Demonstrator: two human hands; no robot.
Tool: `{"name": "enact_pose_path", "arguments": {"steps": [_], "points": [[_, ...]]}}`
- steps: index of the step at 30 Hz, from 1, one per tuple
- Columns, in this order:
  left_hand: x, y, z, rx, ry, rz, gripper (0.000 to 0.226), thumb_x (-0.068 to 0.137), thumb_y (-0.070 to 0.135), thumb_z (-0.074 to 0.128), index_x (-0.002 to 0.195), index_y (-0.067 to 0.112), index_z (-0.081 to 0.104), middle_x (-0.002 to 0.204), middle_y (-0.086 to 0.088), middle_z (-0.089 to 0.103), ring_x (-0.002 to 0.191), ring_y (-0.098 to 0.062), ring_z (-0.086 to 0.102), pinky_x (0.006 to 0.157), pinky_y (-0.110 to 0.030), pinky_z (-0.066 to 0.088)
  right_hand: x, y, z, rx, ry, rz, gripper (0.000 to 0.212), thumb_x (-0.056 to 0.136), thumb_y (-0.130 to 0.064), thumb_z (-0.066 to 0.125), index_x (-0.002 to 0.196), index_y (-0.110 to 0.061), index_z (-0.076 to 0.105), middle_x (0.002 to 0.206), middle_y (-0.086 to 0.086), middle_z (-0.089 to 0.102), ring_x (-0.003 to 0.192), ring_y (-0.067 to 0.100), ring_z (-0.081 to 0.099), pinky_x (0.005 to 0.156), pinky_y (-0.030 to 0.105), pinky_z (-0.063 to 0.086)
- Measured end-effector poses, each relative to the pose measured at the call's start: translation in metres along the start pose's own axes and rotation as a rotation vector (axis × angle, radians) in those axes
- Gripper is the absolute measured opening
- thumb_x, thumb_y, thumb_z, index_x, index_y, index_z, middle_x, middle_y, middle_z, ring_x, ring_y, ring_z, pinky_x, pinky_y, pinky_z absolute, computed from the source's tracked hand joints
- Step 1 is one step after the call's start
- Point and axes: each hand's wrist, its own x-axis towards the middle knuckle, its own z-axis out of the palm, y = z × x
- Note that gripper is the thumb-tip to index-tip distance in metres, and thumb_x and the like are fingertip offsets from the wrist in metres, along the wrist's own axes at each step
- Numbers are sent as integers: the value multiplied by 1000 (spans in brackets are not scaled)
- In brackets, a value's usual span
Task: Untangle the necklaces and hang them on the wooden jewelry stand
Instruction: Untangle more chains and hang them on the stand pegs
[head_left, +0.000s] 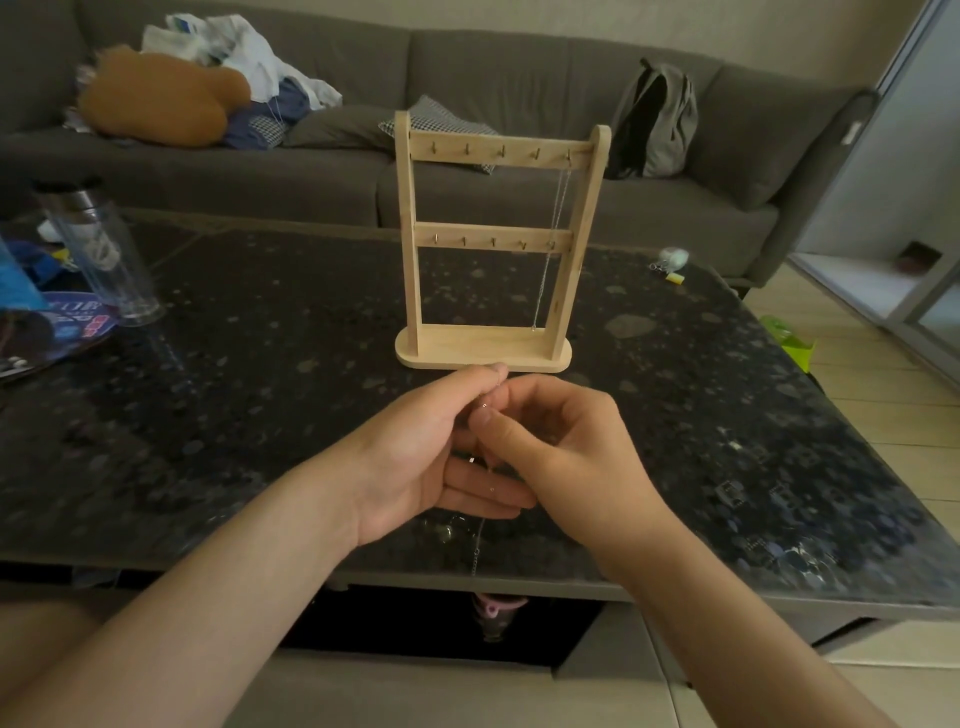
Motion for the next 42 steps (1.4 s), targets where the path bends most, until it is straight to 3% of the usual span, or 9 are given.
{"name": "enact_pose_path", "arguments": {"steps": [4, 8, 11, 15, 20, 26, 30, 35, 42], "points": [[-1, 2, 0, -6, 42, -6, 67, 106, 67, 42, 127, 13, 75, 117, -20, 79, 96, -39, 81, 92, -52, 64, 0, 0, -4, 30, -41, 27, 5, 99, -18, 76, 99, -17, 81, 92, 2, 81, 90, 15, 78, 82, 31, 63], [0, 3, -4, -15, 168, 16, 63, 104, 67, 47, 93, 10, 69, 83, -11, 72, 78, -32, 80, 86, -51, 66, 2, -1, -7, 3, 7, 12, 11, 101, -21, 72, 100, -16, 82, 87, 5, 81, 86, 16, 79, 80, 25, 63], [1, 3, -4, -22, 229, 30, 58, 103, 66, 52, 82, 12, 60, 79, -9, 70, 75, -31, 80, 80, -50, 67, 3, -2, -9, 11, -16, 44, 20, 105, -26, 66, 98, -14, 81, 88, -1, 81, 85, 8, 76, 81, 21, 59], [1, 5, -2, -49, 279, 14, 77, 101, 60, 61, 140, -6, 56, 109, -17, 72, 82, -32, 83, 80, -50, 68, 4, 1, -6, 100, -66, 186, 41, 109, -42, 55, 89, -10, 71, 86, 1, 74, 87, 20, 70, 100, 51, 61], [1, 5, 2, -73, 380, 73, 26, 103, 49, 68, 106, 24, 61, 118, -15, 68, 82, -28, 83, 76, -47, 68, 8, 1, -5, 352, -105, 345, 42, 108, -45, 52, 75, -19, 60, 85, 4, 62, 87, 23, 61, 97, 51, 50], [7, 0, -6, -58, 477, 122, 25, 100, 41, 74, 114, 21, 73, 106, -8, 66, 77, -20, 78, 70, -39, 67, 8, 0, -7, 472, -35, 410, 21, 96, -21, 51, 79, -14, 62, 96, 9, 74, 98, 23, 70, 97, 46, 46], [15, -4, -14, -74, 559, 171, 20, 100, 37, 75, 106, 18, 78, 93, -6, 68, 84, -20, 71, 81, -40, 68, 9, -3, -9, 505, 13, 424, 40, 103, -25, 54, 64, -19, 60, 85, 7, 72, 92, 23, 73, 93, 41, 49], [18, -5, -16, -346, 444, 264, 14, 104, 19, 70, 97, 8, 73, 72, -1, 65, 77, -16, 72, 84, -37, 65, 8, -3, -8, 520, 8, 422, 32, 102, -29, 59, 72, -19, 63, 74, 3, 61, 78, 19, 67, 89, 40, 47], [16, -2, -11, -420, 282, 307, 14, 103, 13, 68, 94, 18, 58, 60, 8, 33, 51, -7, 35, 67, -27, 51, 8, -1, -7, 303, 34, 467, 23, 95, -24, 61, 78, -15, 74, 85, 9, 73, 86, 24, 71, 86, 41, 52]]}}
